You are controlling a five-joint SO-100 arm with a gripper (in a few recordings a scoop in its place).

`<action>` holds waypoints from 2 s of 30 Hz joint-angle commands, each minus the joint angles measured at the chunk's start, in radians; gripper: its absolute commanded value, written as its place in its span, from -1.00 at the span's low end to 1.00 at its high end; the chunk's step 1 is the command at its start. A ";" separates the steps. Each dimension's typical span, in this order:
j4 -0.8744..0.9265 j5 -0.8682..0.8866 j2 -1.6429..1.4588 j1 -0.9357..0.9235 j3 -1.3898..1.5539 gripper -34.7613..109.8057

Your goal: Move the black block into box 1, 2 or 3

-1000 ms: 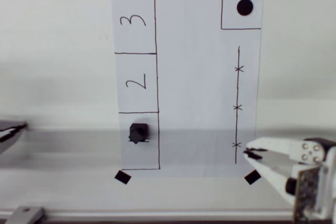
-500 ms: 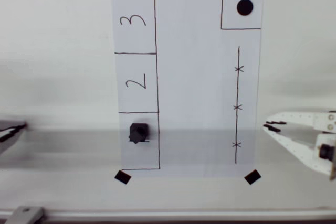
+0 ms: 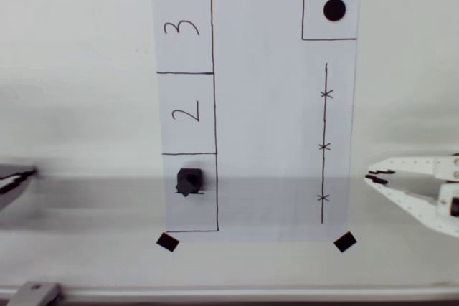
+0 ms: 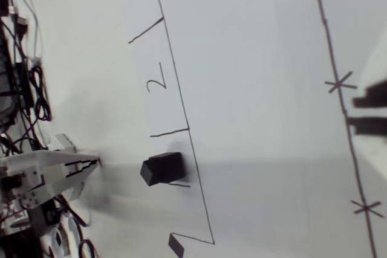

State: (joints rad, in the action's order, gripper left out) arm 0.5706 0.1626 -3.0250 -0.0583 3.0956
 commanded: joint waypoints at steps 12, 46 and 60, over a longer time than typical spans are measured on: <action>0.445 -0.081 -0.207 0.034 0.011 -0.52; 0.772 -0.189 -0.207 0.061 0.011 -0.52; 0.772 -0.187 -0.207 0.077 0.011 -0.52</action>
State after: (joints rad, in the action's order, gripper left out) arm 1.3192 -0.0261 -3.2306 0.0107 3.0956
